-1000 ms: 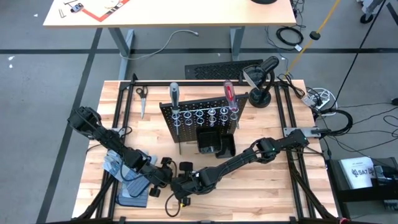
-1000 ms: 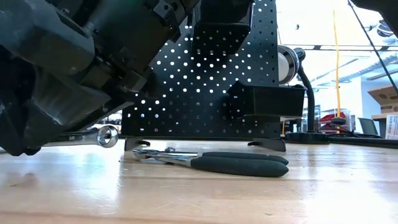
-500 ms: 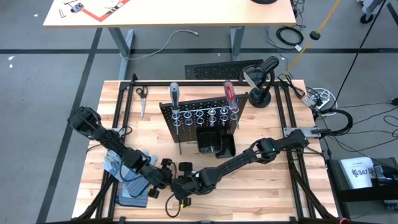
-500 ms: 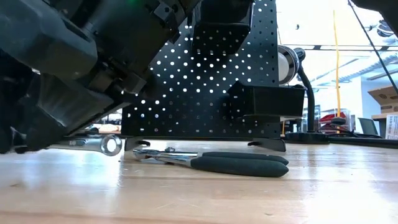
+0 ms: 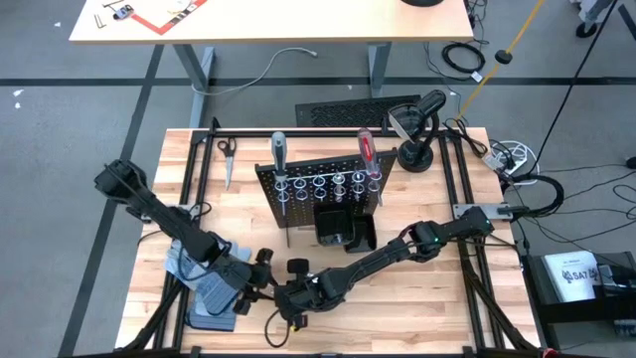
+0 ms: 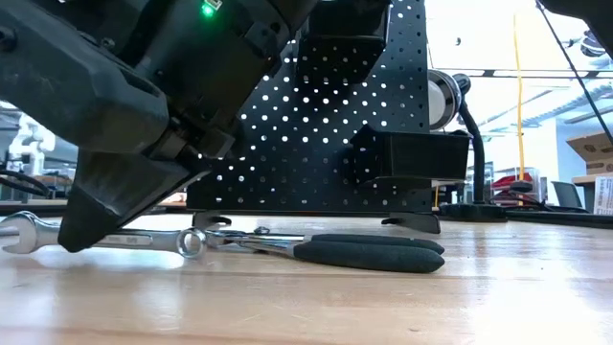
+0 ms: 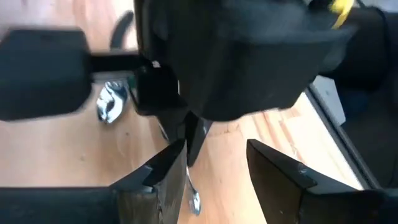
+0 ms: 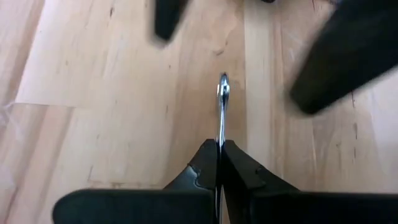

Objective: Hang tools onto peg board
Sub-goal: Hang the silver wrench on the black peg board

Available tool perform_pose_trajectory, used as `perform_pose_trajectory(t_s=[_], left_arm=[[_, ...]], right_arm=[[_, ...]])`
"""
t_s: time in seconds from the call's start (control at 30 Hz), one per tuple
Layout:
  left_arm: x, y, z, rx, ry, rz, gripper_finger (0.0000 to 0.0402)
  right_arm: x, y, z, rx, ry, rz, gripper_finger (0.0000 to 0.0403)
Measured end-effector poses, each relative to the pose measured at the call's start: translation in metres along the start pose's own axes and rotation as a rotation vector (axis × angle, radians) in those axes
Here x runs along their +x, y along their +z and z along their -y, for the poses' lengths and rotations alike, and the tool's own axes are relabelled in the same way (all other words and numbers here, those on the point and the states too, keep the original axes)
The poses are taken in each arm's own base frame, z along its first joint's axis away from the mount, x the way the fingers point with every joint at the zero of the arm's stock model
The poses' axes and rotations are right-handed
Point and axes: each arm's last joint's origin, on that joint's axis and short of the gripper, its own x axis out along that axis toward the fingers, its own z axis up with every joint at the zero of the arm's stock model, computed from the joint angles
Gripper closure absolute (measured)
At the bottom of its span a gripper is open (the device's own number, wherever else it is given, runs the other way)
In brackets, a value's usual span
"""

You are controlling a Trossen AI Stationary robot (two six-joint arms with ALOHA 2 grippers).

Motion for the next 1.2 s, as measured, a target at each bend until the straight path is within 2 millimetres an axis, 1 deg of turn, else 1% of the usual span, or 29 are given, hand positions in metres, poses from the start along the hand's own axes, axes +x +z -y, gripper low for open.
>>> perform_pose_trajectory(t_s=[0.17,0.3,0.5,0.77,1.0,1.1,1.2], left_arm=[[-0.015,-0.001,-0.002,0.004,0.055,-0.028,0.0227],[-0.025,0.0,0.0,0.017,0.108,-0.009,0.0227],[-0.039,0.006,0.004,0.031,0.179,0.074,0.0227],[-0.054,-0.001,-0.001,0.037,0.252,0.147,0.0227],[-0.07,-0.007,-0.001,0.058,0.258,0.263,0.0227],[-0.077,-0.008,0.0,0.07,0.24,0.33,0.0227],[-0.084,-0.013,-0.001,0.085,0.223,0.367,0.0227]], right_arm=[[-0.001,0.001,0.0,0.001,0.001,0.004,0.0402],[-0.002,0.002,-0.001,-0.001,0.004,0.012,0.0403],[-0.003,0.002,-0.001,-0.014,0.004,0.014,0.0403],[-0.005,0.005,-0.005,-0.03,0.01,0.046,0.0403],[-0.006,0.009,-0.007,-0.041,0.021,0.087,0.0403],[-0.012,0.014,-0.007,-0.05,0.003,0.117,0.0403],[-0.025,0.022,-0.006,-0.056,-0.039,0.158,0.0403]])
